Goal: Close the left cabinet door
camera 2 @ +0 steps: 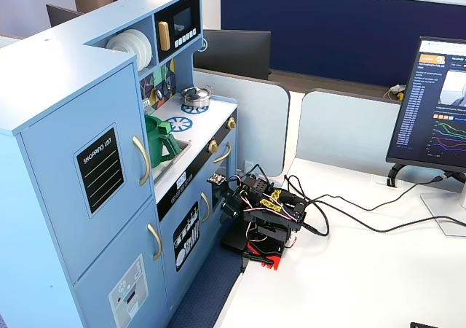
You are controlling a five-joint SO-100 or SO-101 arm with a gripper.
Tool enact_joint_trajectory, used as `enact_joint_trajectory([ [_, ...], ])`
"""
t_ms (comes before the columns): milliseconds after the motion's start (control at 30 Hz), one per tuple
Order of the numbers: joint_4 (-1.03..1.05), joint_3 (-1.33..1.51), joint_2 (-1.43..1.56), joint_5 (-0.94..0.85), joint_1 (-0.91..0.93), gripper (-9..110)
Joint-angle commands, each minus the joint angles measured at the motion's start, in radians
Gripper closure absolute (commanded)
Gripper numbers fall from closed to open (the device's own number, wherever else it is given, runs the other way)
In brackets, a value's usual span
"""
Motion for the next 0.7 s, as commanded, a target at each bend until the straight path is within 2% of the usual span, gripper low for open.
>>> enact_joint_trajectory([
  [0,0.175,0.009,-0.006,0.026,-0.041,98],
  [667,0.175,0.009,-0.006,0.026,-0.063,96],
])
